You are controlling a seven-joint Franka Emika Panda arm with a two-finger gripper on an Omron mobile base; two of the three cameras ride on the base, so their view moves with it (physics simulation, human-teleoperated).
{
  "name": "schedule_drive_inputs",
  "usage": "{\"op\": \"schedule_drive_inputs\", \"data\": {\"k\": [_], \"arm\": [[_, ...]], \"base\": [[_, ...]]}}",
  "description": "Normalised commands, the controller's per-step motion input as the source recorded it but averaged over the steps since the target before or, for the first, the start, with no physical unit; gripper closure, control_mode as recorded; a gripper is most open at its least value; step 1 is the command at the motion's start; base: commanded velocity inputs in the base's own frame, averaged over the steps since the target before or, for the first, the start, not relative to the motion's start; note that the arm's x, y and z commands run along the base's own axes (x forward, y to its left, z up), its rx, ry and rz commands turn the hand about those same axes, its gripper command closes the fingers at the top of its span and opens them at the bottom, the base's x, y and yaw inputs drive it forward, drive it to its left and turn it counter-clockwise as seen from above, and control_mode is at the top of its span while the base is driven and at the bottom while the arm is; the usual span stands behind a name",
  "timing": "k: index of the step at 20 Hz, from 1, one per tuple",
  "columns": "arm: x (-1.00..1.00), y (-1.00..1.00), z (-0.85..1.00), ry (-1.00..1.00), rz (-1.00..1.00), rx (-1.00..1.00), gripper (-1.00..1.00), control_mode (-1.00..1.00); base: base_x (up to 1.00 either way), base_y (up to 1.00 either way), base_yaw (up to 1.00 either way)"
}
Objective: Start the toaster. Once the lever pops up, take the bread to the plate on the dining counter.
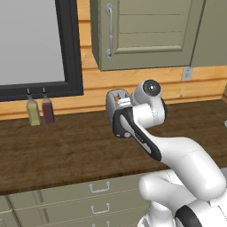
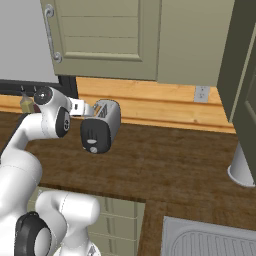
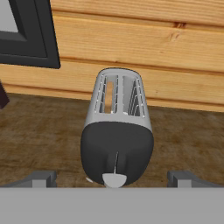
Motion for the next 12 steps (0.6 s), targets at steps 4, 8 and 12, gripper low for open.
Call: {"op": "schedule_drive_inputs", "data": {"k": [4, 8, 12], "arm": [[0.00, 0.00, 0.00, 0.00, 0.00, 0.00, -1.00, -1.00], [0.00, 0.00, 0.00, 0.00, 0.00, 0.00, -1.00, -1.00], [0.00, 0.00, 0.00, 0.00, 0.00, 0.00, -1.00, -1.00]], "base": [[0.00, 0.00, 0.00], [0.00, 0.00, 0.00], [0.00, 0.00, 0.00]]}}
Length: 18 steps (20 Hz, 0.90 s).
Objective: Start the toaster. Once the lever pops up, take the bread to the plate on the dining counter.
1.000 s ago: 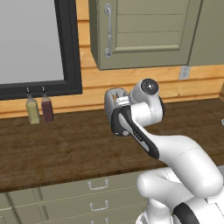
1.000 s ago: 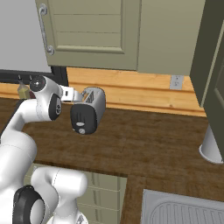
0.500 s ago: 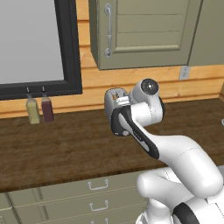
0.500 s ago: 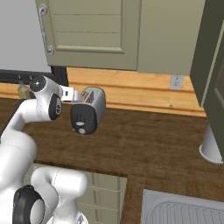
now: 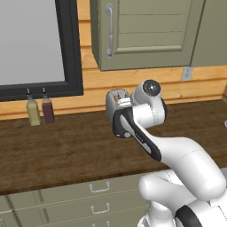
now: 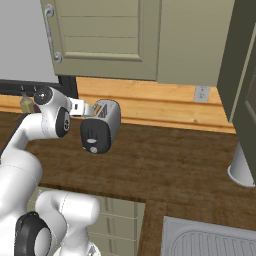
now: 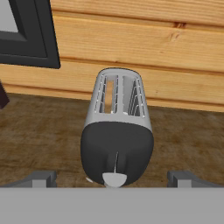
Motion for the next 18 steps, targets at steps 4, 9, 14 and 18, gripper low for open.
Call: {"op": "schedule_drive_inputs", "data": {"k": [4, 9, 14, 18], "arm": [[0.00, 0.00, 0.00, 0.00, 0.00, 0.00, -1.00, -1.00], [0.00, 0.00, 0.00, 0.00, 0.00, 0.00, -1.00, -1.00], [0.00, 0.00, 0.00, 0.00, 0.00, 0.00, -1.00, -1.00], [0.00, 0.00, 0.00, 0.00, 0.00, 0.00, -1.00, -1.00]], "base": [[0.00, 0.00, 0.00], [0.00, 0.00, 0.00], [0.00, 0.00, 0.00], [0.00, 0.00, 0.00]]}}
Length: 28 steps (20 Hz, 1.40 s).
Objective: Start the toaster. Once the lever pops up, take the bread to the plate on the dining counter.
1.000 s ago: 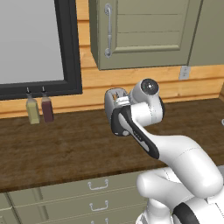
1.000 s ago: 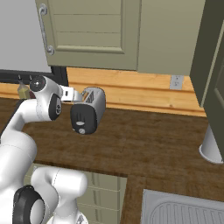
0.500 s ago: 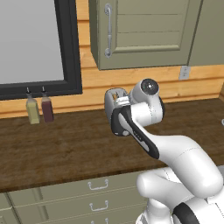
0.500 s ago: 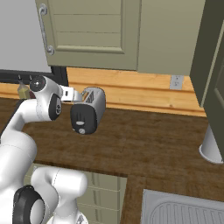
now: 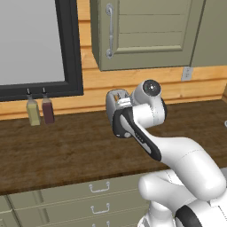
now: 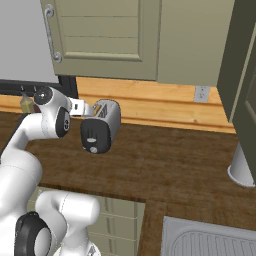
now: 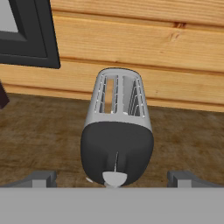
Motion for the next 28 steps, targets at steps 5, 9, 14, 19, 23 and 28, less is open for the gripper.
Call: {"op": "schedule_drive_inputs", "data": {"k": [5, 9, 14, 19, 23, 28], "arm": [[0.00, 0.00, 0.00, 0.00, 0.00, 0.00, -1.00, -1.00], [0.00, 0.00, 0.00, 0.00, 0.00, 0.00, -1.00, -1.00], [0.00, 0.00, 0.00, 0.00, 0.00, 0.00, -1.00, -1.00], [0.00, 0.00, 0.00, 0.00, 0.00, 0.00, -1.00, -1.00], [0.00, 0.00, 0.00, 0.00, 0.00, 0.00, -1.00, -1.00], [0.00, 0.00, 0.00, 0.00, 0.00, 0.00, -1.00, -1.00]], "base": [[0.00, 0.00, 0.00], [0.00, 0.00, 0.00], [0.00, 0.00, 0.00], [0.00, 0.00, 0.00], [0.00, 0.00, 0.00], [0.00, 0.00, 0.00]]}}
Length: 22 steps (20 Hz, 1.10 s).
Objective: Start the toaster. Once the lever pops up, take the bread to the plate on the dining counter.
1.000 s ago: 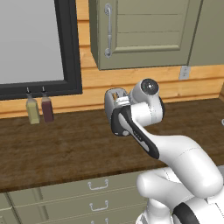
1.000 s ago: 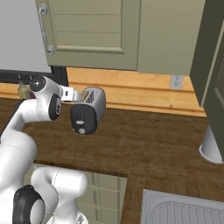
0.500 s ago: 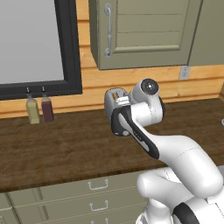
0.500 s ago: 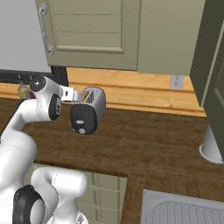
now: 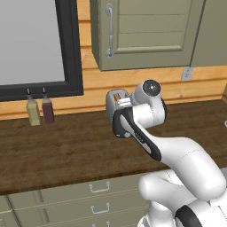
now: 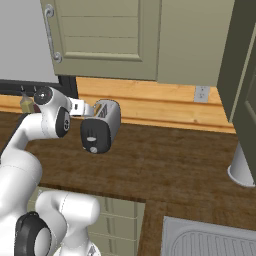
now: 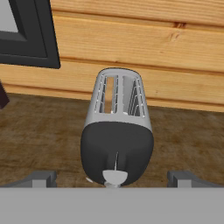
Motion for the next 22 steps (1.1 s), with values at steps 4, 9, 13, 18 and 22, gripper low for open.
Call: {"op": "schedule_drive_inputs", "data": {"k": [4, 9, 13, 18, 22], "arm": [[0.00, 0.00, 0.00, 0.00, 0.00, 0.00, -1.00, -1.00], [0.00, 0.00, 0.00, 0.00, 0.00, 0.00, -1.00, -1.00], [0.00, 0.00, 0.00, 0.00, 0.00, 0.00, -1.00, -1.00], [0.00, 0.00, 0.00, 0.00, 0.00, 0.00, -1.00, -1.00], [0.00, 0.00, 0.00, 0.00, 0.00, 0.00, -1.00, -1.00]], "base": [[0.00, 0.00, 0.00], [0.00, 0.00, 0.00], [0.00, 0.00, 0.00], [0.00, 0.00, 0.00], [0.00, 0.00, 0.00]]}}
